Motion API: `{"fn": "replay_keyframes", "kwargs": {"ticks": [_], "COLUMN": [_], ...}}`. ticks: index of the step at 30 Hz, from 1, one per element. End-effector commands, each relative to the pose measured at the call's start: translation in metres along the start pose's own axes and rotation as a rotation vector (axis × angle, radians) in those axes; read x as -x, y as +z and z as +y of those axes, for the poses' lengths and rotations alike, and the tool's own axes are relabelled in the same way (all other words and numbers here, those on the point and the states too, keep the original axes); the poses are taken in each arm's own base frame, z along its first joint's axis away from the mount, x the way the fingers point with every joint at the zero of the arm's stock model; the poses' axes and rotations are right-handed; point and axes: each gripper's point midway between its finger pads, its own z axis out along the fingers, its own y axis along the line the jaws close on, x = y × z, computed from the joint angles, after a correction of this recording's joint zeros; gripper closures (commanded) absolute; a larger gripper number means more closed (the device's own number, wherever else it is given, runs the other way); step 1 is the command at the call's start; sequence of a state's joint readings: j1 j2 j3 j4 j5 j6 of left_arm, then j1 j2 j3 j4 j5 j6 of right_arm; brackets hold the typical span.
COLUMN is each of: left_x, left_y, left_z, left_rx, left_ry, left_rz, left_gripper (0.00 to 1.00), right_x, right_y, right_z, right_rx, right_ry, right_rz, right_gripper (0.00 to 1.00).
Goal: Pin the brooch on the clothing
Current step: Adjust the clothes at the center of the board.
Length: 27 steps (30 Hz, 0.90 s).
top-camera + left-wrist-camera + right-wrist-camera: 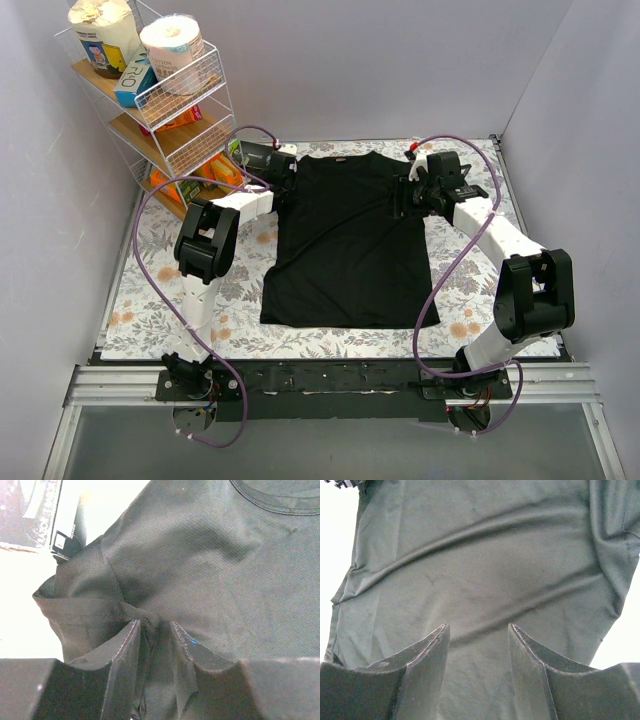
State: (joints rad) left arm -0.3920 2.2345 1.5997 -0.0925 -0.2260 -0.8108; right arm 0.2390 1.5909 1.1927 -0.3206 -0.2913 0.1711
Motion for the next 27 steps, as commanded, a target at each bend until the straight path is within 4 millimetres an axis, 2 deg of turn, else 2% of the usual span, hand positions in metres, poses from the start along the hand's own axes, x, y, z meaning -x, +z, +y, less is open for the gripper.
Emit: {"fn": "replay_keyframes", "kwargs": {"ticks": [1, 7, 13, 27], "left_x": [0.051, 0.051, 0.04, 0.018], "left_y": [-0.016, -0.012, -0.006, -0.008], "left_z": [0.008, 0.012, 0.009, -0.004], "left_rx": [0.03, 0.034, 0.013, -0.059], "left_ry": [-0.032, -0.043, -0.031, -0.052], "left_rz": [-0.122, -0.123, -0.089, -0.037], "left_gripper": [0.72, 0.75, 0.8, 0.76], "right_x": [-0.002, -0.016, -0.018, -0.018], "right_y": [-0.009, -0.006, -0.005, -0.001], "right_z": [0.008, 0.006, 0.007, 0.008], "right_rx": [0.019, 0.017, 0.013, 0.015], "right_ry": [-0.037, -0.036, -0.041, -0.044], "right_rz": [-0.009, 0.023, 0.029, 0.039], "right_gripper": [0.43, 0.43, 0.43, 0.43]}}
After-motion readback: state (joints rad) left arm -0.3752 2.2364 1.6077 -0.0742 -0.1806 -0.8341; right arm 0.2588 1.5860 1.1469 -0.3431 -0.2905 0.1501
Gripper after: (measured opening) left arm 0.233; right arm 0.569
